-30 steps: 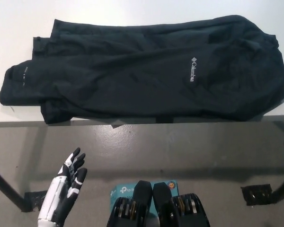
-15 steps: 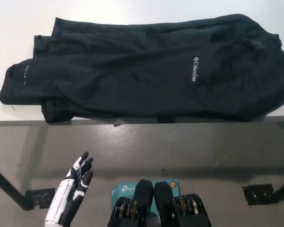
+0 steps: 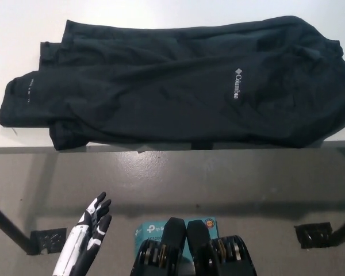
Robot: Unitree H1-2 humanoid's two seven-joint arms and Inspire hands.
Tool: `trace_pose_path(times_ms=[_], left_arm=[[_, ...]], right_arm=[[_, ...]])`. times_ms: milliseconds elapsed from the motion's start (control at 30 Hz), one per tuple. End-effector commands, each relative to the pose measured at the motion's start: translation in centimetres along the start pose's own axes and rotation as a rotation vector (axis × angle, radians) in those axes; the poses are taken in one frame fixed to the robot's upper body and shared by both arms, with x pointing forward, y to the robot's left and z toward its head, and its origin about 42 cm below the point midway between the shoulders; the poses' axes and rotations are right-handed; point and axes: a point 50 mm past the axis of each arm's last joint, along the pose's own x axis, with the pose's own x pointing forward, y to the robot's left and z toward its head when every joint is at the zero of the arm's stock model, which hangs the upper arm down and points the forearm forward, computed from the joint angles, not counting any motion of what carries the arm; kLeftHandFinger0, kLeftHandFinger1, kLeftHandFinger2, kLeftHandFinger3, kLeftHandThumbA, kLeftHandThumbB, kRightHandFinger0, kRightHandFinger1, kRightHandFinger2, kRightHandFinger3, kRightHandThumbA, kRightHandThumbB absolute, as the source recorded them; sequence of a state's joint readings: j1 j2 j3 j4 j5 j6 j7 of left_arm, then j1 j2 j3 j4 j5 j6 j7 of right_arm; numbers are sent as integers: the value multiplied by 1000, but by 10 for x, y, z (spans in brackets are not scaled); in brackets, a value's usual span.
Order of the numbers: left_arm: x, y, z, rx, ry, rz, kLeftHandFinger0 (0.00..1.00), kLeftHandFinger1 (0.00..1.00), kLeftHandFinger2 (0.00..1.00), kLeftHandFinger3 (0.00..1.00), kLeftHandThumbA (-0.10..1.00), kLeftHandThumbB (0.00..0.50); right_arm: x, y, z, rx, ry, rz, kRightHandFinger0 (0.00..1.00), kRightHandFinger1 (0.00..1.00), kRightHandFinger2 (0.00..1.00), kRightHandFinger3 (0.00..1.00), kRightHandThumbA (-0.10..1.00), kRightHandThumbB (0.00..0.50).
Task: The robot grabs the right edges of the black jacket on the table, and folds it in half
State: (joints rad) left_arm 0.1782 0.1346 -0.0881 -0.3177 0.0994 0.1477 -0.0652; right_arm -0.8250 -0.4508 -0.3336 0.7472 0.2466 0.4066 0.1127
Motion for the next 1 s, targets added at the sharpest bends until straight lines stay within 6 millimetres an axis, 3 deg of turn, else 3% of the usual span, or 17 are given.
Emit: trace_pose_path(times_ms=[0,133,767,967], left_arm=[[-11,10,3,29,-39,-5,1000,1000,1000,1000,883,0],[-12,11,3,32,-39,-4,1000,1000,1000,1000,893,0],[-12,21,8,44,-51,16,1000,1000,1000,1000,892,11],[-14,21,11,18,-62,16,1000,1000,1000,1000,861,5]], right_arm=[[22,10,69,73,56,156,1000,1000,1000,1000,1000,269],[28,12,51,95,118,162,1000,1000,1000,1000,1000,312],[28,-2,11,162,248,252,1000,1000,1000,1000,1000,303],[23,-17,-4,279,282,265,1000,1000,1000,1000,1000,341]])
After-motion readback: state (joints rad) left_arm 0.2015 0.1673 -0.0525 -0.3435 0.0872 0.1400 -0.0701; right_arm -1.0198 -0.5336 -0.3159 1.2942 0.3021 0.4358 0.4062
